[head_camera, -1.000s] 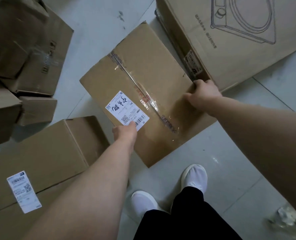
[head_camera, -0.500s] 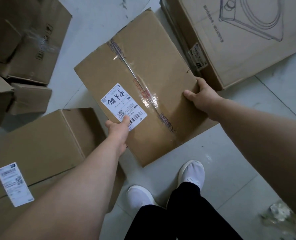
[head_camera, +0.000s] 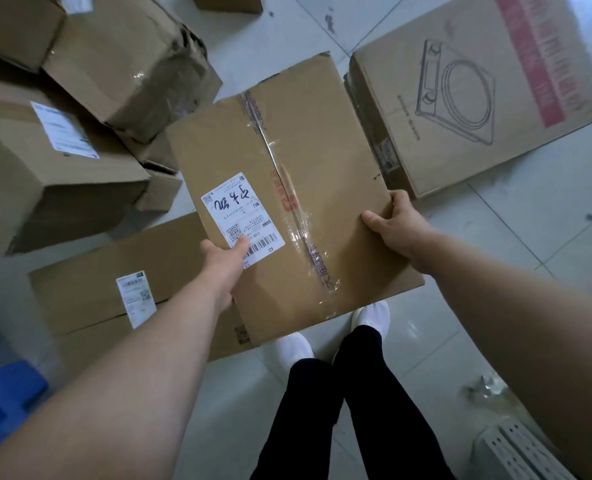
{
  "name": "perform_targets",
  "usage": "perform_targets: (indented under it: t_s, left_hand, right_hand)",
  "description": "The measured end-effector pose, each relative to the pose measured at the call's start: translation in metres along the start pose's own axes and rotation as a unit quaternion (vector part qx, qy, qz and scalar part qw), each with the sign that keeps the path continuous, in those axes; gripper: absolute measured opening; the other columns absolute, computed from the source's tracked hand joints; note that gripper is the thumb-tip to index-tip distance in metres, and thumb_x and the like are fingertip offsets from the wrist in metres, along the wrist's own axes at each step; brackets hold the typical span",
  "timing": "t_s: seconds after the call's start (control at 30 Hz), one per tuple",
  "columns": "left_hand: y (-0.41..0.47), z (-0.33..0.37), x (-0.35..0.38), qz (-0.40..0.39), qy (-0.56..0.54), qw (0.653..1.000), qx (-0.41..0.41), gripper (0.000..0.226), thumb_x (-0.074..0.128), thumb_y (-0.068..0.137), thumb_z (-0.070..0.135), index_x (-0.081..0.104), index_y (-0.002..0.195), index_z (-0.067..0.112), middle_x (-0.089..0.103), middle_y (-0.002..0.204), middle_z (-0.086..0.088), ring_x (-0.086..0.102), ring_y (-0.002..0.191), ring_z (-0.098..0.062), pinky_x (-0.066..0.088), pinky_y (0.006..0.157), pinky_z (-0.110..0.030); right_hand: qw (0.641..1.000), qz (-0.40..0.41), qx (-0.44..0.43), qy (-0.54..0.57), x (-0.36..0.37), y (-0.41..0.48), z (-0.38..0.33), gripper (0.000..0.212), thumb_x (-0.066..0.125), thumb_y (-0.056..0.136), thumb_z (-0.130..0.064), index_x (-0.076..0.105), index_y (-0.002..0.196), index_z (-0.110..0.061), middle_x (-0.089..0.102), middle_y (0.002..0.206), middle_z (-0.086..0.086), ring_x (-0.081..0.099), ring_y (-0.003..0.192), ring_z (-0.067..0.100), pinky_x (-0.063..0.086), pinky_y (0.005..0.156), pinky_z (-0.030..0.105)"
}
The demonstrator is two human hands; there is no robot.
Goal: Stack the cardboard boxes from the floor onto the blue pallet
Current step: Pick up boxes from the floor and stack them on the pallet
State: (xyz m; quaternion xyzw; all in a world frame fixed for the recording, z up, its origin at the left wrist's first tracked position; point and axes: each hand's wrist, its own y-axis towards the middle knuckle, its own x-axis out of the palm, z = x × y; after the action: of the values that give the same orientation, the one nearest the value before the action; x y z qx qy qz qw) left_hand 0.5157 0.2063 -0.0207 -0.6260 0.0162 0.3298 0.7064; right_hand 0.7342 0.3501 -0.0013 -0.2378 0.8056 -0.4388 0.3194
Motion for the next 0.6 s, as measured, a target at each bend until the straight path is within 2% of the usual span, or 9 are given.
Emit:
perform_targets:
  t_s: [0.1, 0.27, 0.4, 0.5, 0.6]
  left_hand:
    - [-0.041, 0.01, -0.034, 0.007, 0.004, 1.0, 0.012, 0.052, 0.059, 0.092, 0.044, 0.031, 0.13, 0.023, 0.059, 0.12, 0.0, 0.062, 0.106, -0.027, 0.051, 0.088, -0.046]
    - [-0.099, 0.024, -0.087, 0.008, -0.011, 0.999, 0.045, 0.054, 0.061, 0.089, 0.046, 0.032, 0.128, 0.023, 0.061, 0.12, -0.003, 0.063, 0.106, -0.03, 0.05, 0.094, -0.055]
    - [-0.141, 0.027, -0.125, 0.004, -0.016, 0.998, 0.064, 0.069, 0.061, 0.087, 0.049, 0.025, 0.141, 0.025, 0.058, 0.13, 0.0, 0.058, 0.117, -0.031, 0.043, 0.101, -0.056]
    - [-0.168, 0.021, -0.15, -0.002, -0.025, 0.997, 0.072, 0.077, 0.062, 0.086, 0.051, 0.02, 0.146, 0.028, 0.056, 0.135, -0.001, 0.056, 0.12, -0.031, 0.042, 0.102, -0.057]
    - [-0.191, 0.01, -0.171, 0.003, -0.037, 0.996, 0.083, 0.07, 0.06, 0.089, 0.047, 0.023, 0.144, 0.023, 0.056, 0.133, -0.002, 0.056, 0.118, -0.031, 0.042, 0.103, -0.055]
  right_hand:
    - [1.0, -0.009, -0.004, -0.005, -0.002, -0.047, -0.023, 0.057, 0.054, 0.096, -0.035, 0.025, 0.144, -0.022, 0.046, 0.136, 0.009, 0.049, 0.118, 0.029, 0.041, 0.097, 0.042]
    - [0.998, -0.002, -0.037, -0.044, -0.006, -0.116, -0.058, 0.064, 0.052, 0.095, -0.042, 0.019, 0.149, -0.027, 0.042, 0.145, 0.009, 0.045, 0.128, 0.034, 0.036, 0.109, 0.051]
    - [0.997, 0.006, -0.059, -0.052, -0.006, -0.169, -0.076, 0.068, 0.052, 0.094, -0.045, 0.015, 0.15, -0.033, 0.04, 0.147, 0.007, 0.043, 0.13, 0.034, 0.035, 0.109, 0.054]
    - [0.997, 0.011, -0.065, -0.04, -0.002, -0.205, -0.084, 0.069, 0.053, 0.095, -0.042, 0.015, 0.151, -0.031, 0.037, 0.148, 0.008, 0.04, 0.133, 0.034, 0.034, 0.11, 0.053]
    - [0.996, 0.019, -0.076, -0.035, 0.004, -0.236, -0.088, 0.067, 0.053, 0.096, -0.038, 0.016, 0.151, -0.027, 0.038, 0.147, 0.009, 0.041, 0.132, 0.033, 0.035, 0.11, 0.05]
